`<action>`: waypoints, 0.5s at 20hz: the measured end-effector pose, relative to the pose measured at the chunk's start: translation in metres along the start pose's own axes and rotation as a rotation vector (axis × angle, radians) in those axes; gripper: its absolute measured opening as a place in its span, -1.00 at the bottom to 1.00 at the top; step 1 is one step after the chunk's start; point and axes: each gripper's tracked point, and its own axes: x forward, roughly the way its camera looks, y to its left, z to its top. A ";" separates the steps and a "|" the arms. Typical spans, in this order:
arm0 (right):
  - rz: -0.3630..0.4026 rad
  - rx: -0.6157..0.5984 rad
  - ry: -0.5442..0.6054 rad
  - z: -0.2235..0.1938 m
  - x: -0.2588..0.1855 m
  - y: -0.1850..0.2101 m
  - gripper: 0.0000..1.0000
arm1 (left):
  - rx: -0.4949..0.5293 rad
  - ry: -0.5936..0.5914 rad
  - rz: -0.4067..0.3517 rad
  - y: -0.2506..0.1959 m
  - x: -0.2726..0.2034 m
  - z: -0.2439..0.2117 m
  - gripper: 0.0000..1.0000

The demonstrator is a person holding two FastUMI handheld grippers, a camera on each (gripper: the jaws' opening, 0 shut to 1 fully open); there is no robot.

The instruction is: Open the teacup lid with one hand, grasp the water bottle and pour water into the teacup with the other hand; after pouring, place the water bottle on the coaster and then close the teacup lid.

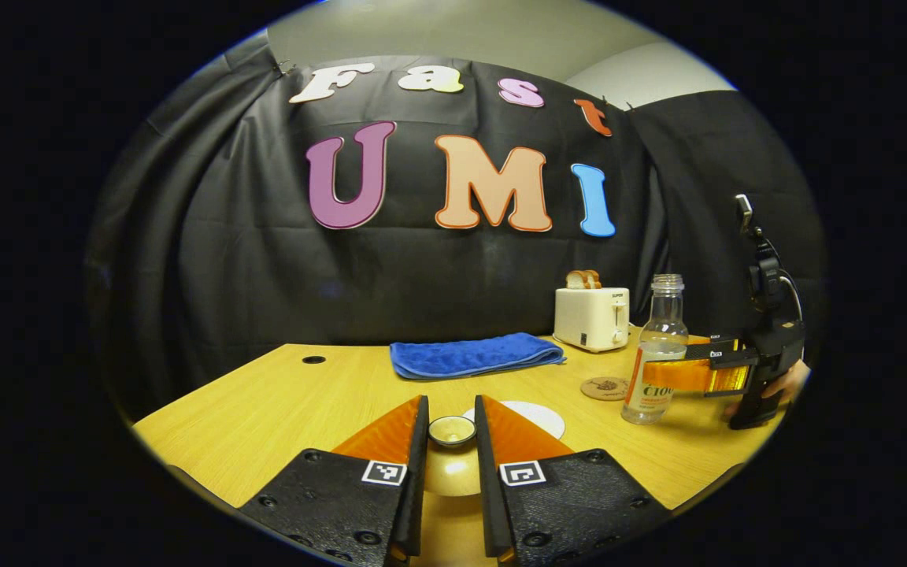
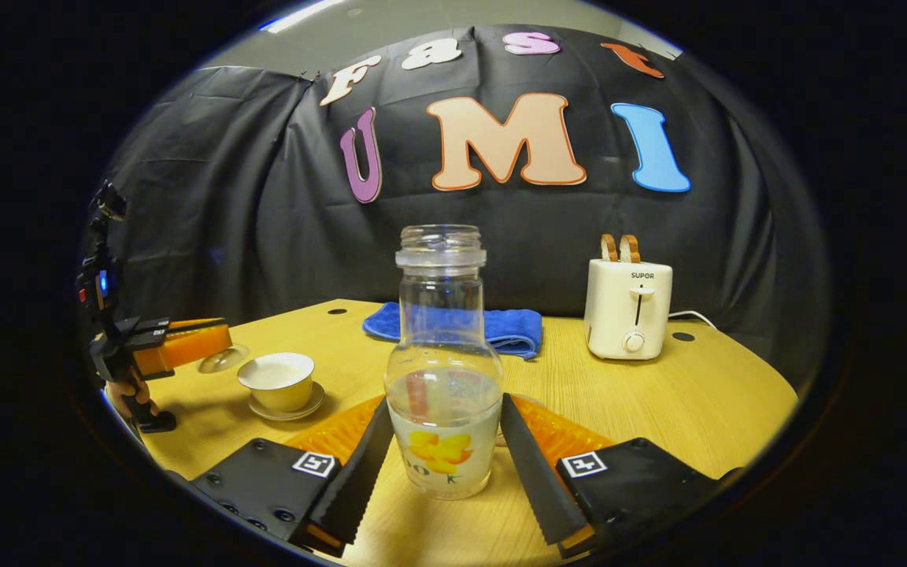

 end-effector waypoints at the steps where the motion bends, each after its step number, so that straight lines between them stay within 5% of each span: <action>1: 0.000 -0.001 0.004 0.000 0.002 0.000 0.75 | 0.000 0.000 0.011 0.004 -0.001 -0.001 -0.43; 10: -0.035 -0.086 -0.035 0.008 0.002 0.003 0.57 | 0.002 0.004 0.146 0.038 -0.009 -0.001 -0.49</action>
